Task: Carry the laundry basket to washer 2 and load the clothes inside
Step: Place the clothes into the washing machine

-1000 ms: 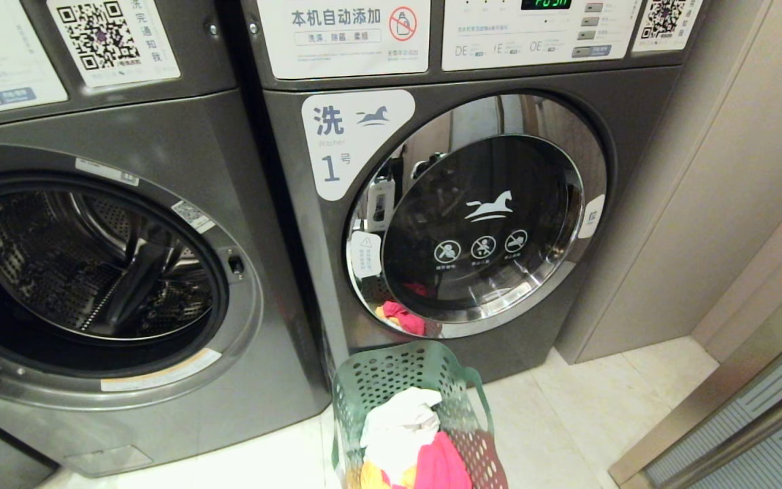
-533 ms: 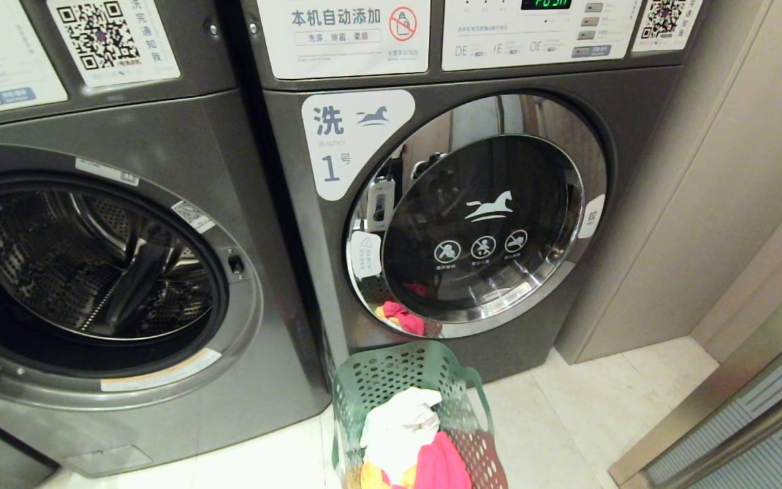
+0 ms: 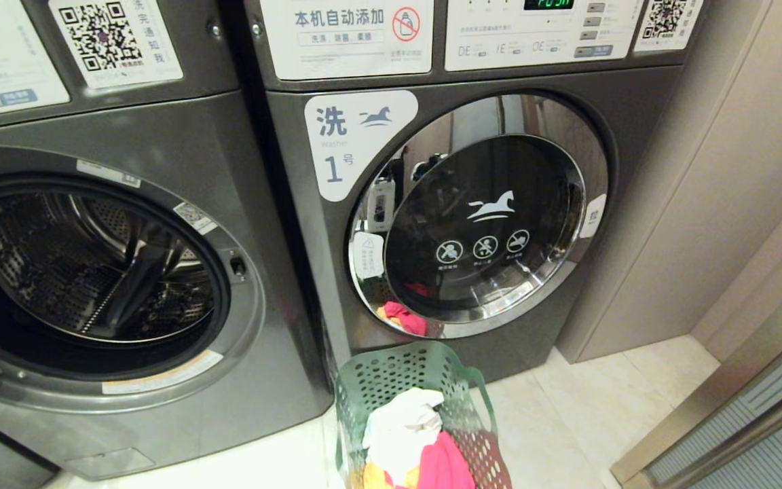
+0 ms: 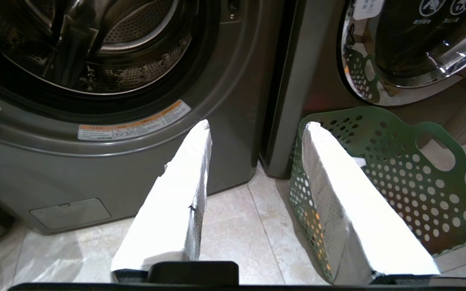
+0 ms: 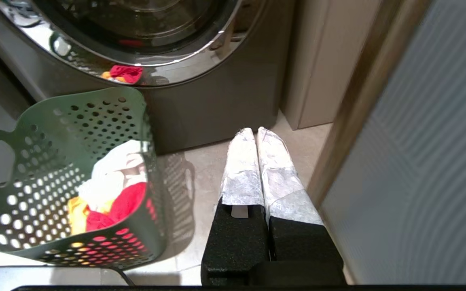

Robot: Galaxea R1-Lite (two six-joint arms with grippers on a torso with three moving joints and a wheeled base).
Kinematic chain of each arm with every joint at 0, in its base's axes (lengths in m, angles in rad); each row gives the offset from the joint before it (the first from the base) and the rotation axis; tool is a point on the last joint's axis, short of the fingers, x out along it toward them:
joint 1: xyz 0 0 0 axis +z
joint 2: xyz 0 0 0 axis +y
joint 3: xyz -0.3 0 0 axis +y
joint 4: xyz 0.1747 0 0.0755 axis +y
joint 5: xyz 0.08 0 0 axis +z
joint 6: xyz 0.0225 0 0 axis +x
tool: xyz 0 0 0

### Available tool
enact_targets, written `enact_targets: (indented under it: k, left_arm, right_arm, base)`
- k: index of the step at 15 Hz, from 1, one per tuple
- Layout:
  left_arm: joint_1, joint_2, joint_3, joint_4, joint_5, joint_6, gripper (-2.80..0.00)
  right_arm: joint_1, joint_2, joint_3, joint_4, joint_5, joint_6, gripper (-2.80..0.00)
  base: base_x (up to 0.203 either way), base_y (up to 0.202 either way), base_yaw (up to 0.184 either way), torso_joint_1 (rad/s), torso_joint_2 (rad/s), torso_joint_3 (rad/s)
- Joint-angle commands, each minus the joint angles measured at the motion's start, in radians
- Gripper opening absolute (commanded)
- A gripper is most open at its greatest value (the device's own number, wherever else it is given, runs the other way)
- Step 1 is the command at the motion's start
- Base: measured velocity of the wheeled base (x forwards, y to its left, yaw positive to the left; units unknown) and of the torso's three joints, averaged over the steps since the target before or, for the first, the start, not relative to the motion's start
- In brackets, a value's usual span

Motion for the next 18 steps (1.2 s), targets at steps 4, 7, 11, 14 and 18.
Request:
enact_targets:
  k: [4, 7, 11, 14, 18]
  left_arm:
    - [0.000, 0.001, 0.008, 0.000, 0.000, 0.000, -2.80]
    - [0.000, 0.001, 0.008, 0.000, 0.000, 0.000, -2.80]
    - [0.000, 0.001, 0.008, 0.000, 0.005, -0.002, -2.80]
    - [0.000, 0.001, 0.008, 0.000, 0.005, -0.002, -2.80]
    - [0.000, 0.001, 0.008, 0.000, 0.005, -0.002, -2.80]
  right_arm:
    - [0.001, 0.001, 0.003, -0.005, 0.000, 0.000, -2.80]
    - [0.001, 0.001, 0.003, -0.005, 0.000, 0.000, -2.80]
    - [0.001, 0.001, 0.003, -0.005, 0.000, 0.000, -2.80]
    - [0.000, 0.001, 0.003, -0.005, 0.000, 0.002, -2.80]
    - [0.000, 0.001, 0.003, -0.005, 0.000, -0.002, -2.80]
  base:
    - [0.001, 0.183, -0.001, 0.003, 0.00, 0.001]
    - [0.000, 0.194, -0.002, 0.004, 0.00, 0.001]
    - [0.000, 0.193, -0.001, 0.005, 0.00, 0.001]
    - [0.000, 0.195, -0.001, 0.005, 0.00, 0.001]
    - [0.000, 0.195, -0.001, 0.002, 0.00, 0.005]
